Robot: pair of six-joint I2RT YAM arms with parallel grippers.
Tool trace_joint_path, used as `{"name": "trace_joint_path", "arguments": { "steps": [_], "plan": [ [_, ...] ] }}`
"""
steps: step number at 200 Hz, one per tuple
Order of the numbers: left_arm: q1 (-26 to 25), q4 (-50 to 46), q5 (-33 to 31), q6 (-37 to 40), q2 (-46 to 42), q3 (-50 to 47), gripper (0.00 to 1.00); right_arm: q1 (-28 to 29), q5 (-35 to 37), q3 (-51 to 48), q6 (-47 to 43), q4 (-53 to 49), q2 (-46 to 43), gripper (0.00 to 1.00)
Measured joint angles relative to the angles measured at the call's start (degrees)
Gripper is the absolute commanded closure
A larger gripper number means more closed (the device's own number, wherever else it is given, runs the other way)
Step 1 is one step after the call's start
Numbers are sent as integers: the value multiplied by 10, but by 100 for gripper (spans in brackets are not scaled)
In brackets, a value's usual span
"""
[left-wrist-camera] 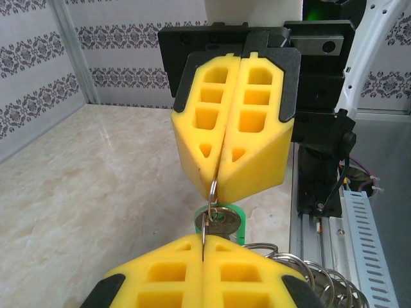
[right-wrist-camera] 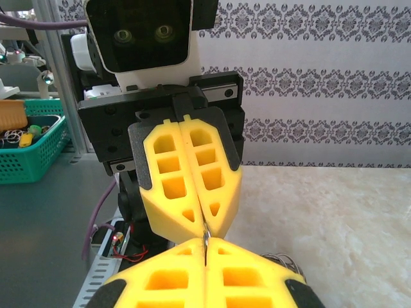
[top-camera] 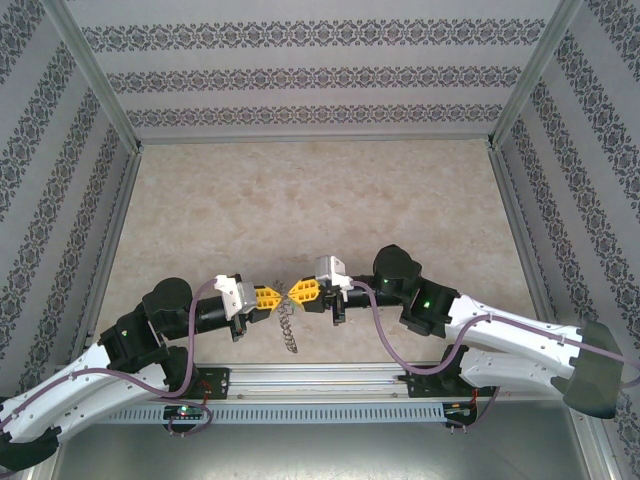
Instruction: Put the keys on the keyring
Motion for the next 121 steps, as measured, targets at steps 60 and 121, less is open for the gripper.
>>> {"name": "trace_joint_path", "arguments": {
  "steps": [60, 121],
  "plan": [
    [0, 0, 0, 0, 0, 0, 100, 0, 2, -2, 0, 7, -8, 100],
    [0, 0, 2, 0, 0, 0, 100, 0, 2, -2, 0, 7, -6, 100]
  ]
}}
